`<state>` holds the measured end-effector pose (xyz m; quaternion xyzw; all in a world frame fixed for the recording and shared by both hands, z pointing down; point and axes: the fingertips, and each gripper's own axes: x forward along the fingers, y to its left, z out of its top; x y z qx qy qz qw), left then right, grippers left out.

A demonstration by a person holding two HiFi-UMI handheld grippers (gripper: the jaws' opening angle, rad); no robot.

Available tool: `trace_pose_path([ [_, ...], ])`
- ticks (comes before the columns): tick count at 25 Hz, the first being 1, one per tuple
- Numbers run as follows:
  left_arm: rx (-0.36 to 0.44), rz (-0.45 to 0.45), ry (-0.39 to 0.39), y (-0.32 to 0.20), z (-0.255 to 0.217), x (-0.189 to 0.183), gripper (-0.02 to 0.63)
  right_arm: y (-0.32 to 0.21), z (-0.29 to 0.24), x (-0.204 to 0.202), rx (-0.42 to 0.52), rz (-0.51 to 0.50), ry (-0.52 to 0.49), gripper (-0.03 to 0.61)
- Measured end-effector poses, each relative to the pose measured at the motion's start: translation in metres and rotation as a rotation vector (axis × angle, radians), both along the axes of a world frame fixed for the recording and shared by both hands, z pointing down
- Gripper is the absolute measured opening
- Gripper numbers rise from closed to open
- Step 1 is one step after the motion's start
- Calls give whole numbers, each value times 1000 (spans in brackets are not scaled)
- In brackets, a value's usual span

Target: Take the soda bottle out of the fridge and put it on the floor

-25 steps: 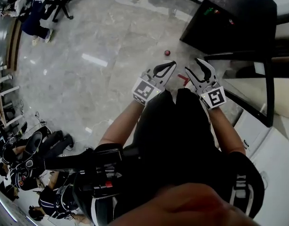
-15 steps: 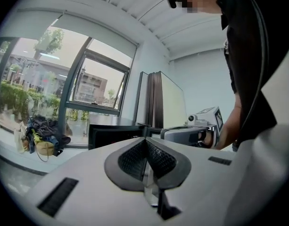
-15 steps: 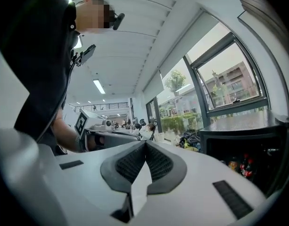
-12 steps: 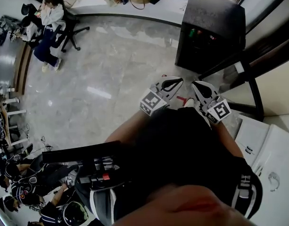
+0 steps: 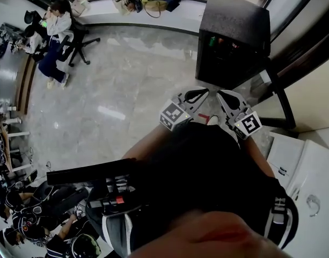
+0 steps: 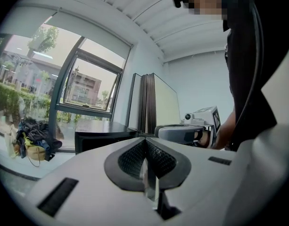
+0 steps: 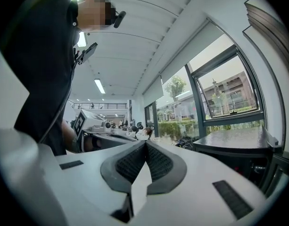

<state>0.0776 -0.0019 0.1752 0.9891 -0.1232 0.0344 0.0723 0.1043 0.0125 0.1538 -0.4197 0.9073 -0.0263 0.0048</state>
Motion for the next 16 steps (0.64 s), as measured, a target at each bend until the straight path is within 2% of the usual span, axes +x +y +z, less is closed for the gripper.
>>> trace_pose_path([
  [16, 1, -23, -6, -3, 3, 1, 3, -4, 3, 1, 6, 1, -38, 11],
])
